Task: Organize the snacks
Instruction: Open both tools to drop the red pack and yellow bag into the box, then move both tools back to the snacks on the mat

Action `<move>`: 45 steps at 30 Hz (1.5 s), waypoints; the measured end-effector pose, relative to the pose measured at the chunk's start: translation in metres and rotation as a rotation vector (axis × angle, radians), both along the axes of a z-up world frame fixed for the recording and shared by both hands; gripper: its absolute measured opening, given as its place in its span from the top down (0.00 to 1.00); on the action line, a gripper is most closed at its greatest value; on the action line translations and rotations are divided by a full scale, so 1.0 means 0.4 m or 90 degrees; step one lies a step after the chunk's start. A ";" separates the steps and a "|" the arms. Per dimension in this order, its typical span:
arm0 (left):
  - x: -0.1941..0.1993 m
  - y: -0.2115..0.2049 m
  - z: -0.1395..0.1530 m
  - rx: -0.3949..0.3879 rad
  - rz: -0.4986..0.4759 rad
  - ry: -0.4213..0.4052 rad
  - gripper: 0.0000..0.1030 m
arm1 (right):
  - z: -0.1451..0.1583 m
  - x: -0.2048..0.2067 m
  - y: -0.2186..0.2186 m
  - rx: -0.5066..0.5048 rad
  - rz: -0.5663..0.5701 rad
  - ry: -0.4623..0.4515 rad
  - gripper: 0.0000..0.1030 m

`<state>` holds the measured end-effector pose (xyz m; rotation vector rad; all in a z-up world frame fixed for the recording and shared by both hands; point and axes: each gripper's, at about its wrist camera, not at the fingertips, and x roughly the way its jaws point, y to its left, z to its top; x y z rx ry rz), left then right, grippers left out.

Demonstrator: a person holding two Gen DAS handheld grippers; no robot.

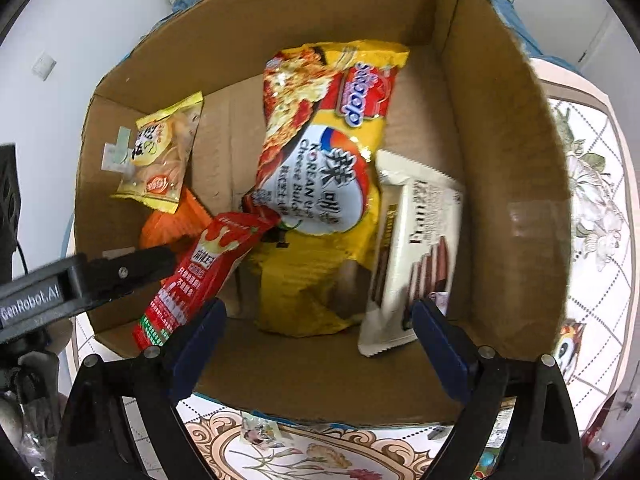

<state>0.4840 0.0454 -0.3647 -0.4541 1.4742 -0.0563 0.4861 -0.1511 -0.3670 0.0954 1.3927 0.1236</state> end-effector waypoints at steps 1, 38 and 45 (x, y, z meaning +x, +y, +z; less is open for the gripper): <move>-0.007 -0.002 0.005 0.009 -0.005 -0.006 0.16 | 0.005 -0.001 -0.005 -0.004 -0.003 -0.003 0.07; -0.420 -0.108 0.195 0.236 -0.039 -0.254 0.16 | 0.205 -0.404 -0.209 0.000 -0.084 -0.162 0.05; -0.473 -0.049 0.070 0.333 -0.003 -0.199 0.16 | -0.017 -0.439 -0.168 0.107 -0.074 -0.019 0.05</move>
